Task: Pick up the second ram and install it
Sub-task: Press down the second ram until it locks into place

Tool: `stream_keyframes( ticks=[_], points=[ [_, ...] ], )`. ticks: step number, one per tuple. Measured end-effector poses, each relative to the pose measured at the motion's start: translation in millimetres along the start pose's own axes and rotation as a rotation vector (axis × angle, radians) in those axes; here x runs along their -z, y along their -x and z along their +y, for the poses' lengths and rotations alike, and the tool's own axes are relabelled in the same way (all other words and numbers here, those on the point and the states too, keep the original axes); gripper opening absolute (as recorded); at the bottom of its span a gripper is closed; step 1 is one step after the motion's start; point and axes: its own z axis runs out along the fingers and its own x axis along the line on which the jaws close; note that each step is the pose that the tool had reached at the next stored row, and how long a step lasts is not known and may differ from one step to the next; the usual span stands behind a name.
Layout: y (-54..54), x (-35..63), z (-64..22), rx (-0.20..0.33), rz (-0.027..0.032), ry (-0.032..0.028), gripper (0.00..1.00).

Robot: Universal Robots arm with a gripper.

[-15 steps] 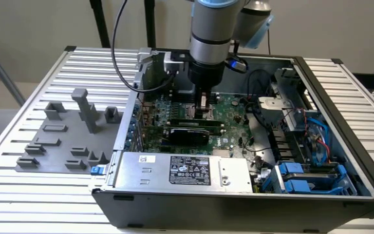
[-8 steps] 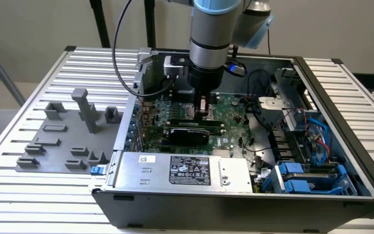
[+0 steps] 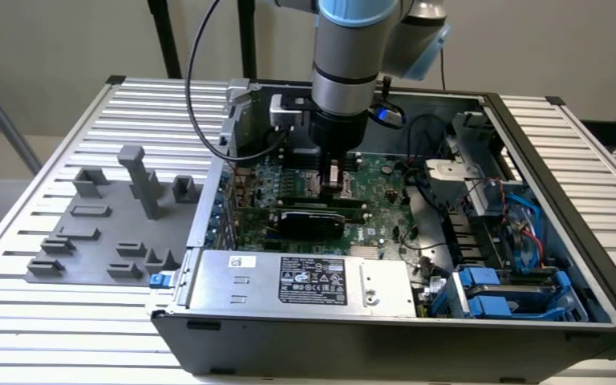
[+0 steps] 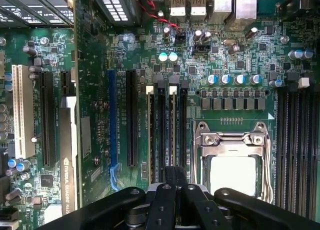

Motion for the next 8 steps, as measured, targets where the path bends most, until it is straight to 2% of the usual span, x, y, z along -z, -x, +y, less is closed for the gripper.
stream_keyframes(
  ticks=[3, 8],
  points=[
    [0.3, 3.0, 0.0, 0.0, -0.0022, -0.0008, 0.0],
    [0.0, 11.7, 0.1, 0.0, 0.0, 0.0008, 0.0]
  ],
)
